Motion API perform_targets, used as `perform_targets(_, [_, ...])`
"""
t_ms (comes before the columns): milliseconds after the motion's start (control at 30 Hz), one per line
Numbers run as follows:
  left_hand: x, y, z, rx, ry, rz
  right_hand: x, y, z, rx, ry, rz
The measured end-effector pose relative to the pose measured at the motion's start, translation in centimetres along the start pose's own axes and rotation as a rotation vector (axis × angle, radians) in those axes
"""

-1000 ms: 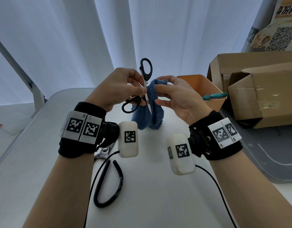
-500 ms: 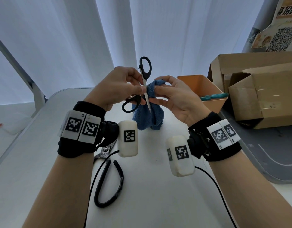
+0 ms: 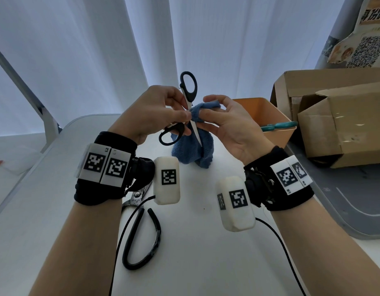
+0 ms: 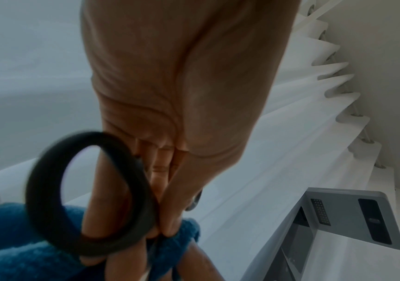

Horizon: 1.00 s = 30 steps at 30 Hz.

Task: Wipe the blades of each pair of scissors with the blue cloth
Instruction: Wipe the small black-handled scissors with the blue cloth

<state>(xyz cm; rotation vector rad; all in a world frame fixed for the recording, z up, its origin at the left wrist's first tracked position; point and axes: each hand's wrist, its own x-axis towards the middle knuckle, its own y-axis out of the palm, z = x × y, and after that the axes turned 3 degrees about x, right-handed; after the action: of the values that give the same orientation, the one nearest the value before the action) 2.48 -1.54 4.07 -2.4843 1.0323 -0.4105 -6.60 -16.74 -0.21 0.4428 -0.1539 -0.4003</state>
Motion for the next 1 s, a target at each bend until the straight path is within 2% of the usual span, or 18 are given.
perform_targets(167, [0.0, 0.3, -0.1, -0.024, -0.001, -0.007, 0.2, 0.3, -0.5, 0.012, -0.025, -0.04])
perform_targets(400, [-0.4, -0.3, -0.2, -0.033, -0.017, -0.008, 0.2, 0.1, -0.2, 0.004, -0.005, -0.011])
perform_targets(567, [-0.6, -1.7, 0.0, -0.043, -0.058, -0.069, 0.8, -1.9, 0.9, 0.044, -0.069, -0.14])
perform_targets(667, [-0.9, -2.2, 0.1, -0.026, -0.09, -0.045, 1.1, -2.9, 1.4, 0.075, -0.118, -0.156])
perform_targets(867, [-1.0, -2.1, 0.1, 0.043, -0.125, 0.012, 0.9, -2.5, 1.2, -0.09, -0.158, -0.073])
perform_targets(1000, [-1.1, -2.3, 0.3, 0.069, -0.127, 0.033, 0.3, -1.9, 1.3, -0.214, -0.062, 0.09])
